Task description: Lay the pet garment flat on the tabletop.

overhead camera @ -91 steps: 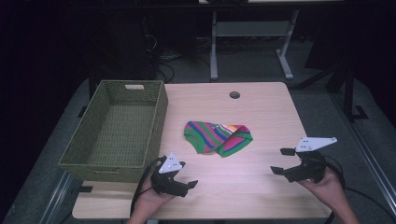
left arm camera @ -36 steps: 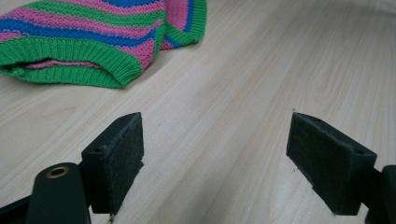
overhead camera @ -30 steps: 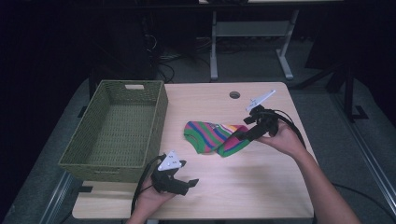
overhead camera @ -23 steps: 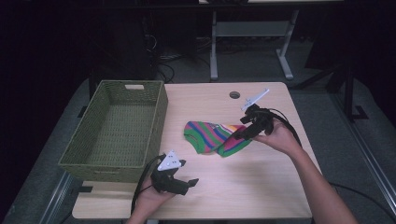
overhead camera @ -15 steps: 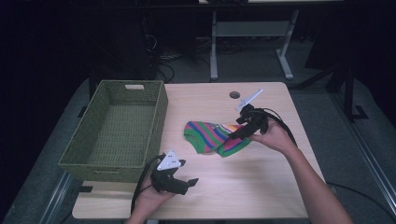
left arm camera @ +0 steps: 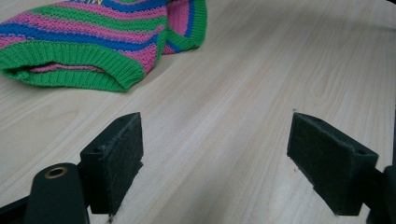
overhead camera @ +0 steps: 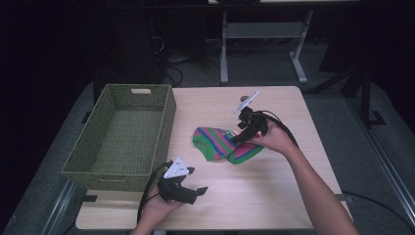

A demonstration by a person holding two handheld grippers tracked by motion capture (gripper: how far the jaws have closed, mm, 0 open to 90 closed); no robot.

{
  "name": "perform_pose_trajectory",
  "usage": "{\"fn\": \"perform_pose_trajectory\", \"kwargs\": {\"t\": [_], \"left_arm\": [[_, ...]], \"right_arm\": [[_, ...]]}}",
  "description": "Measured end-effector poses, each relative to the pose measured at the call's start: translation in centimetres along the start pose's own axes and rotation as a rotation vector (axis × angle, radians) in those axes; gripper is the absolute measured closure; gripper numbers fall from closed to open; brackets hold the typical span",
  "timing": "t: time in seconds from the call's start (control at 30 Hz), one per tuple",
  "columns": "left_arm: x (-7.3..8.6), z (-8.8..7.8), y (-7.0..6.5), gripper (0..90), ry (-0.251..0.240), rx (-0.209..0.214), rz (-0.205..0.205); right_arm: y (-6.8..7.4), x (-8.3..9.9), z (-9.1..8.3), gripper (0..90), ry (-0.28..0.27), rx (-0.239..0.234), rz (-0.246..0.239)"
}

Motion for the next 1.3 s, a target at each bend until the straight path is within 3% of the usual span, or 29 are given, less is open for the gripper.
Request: {"fn": "perform_pose_trajectory", "kwargs": {"t": [0.23,0.43,0.67,1.0,1.3], "left_arm": [[0.0,0.0,0.0,18.0,0.0,0.003,0.005],[0.0,0.1,0.0,18.0,0.003,0.006,0.003],[0.0,0.1,-0.1,18.0,0.004,0.01,0.003],[0.1,0.1,0.0,18.1,0.008,0.013,0.002],[0.1,0.2,-0.2,18.1,0.013,0.017,0.004]], "right_arm": [[-0.7,0.2,2.1,22.4,0.045,-0.008,0.005],[-1.1,0.0,2.8,23.4,0.029,-0.002,0.023],[-1.1,0.1,3.7,25.0,0.06,0.005,0.02],[-0.6,0.4,5.7,28.3,0.153,0.031,-0.008],[-0.4,0.4,6.0,34.5,0.17,0.043,0.012]]}}
Point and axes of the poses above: each handheld gripper's, and its own axes: z roughly forward along the jaws, x roughly out of its underside, y roughly to its left, the point moved 3 cm from there along z, roughly forward along the jaws, and after that the axes turned 2 degrees about -z, right-handed, at the moved point
